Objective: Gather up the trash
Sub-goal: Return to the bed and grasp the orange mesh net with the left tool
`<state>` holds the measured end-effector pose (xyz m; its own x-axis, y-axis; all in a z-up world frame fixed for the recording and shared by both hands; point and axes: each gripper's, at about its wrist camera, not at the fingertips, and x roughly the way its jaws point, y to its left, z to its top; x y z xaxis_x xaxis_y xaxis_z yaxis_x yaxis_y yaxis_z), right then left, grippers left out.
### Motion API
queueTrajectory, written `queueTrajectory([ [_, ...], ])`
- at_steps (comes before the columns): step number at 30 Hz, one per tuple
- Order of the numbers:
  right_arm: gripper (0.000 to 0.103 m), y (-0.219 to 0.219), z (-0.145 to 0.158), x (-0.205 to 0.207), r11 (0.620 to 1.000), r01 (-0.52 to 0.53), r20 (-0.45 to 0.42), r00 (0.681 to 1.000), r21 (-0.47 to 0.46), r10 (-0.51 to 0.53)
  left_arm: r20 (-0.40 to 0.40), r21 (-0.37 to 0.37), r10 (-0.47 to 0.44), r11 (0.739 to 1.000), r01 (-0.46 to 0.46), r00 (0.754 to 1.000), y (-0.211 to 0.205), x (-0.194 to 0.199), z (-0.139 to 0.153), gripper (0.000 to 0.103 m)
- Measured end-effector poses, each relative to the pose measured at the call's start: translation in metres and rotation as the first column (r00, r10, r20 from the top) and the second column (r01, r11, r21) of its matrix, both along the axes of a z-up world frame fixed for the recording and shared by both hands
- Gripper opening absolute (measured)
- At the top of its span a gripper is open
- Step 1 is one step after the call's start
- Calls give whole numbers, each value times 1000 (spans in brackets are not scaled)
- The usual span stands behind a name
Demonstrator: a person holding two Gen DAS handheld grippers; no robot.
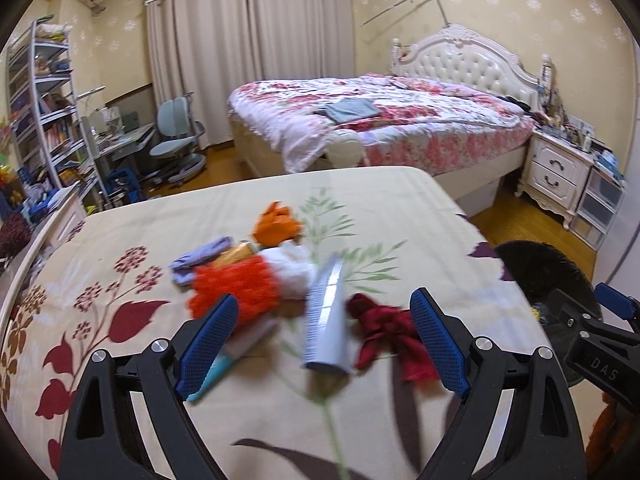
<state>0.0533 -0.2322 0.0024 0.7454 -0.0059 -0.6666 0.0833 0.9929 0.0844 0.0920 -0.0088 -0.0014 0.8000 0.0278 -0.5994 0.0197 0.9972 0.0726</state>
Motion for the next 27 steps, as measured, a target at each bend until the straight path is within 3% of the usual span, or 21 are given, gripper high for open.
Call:
queueTrajectory([
  [9,83,48,3,11,995,-98,-8,995,-14,98,-28,9,88,996,-88,996,49,10,-9,87],
  [27,83,74,-2,26,989,-150,-26,988,-9,150,-74,19,29,999,-28,997,59,44,-20,85],
])
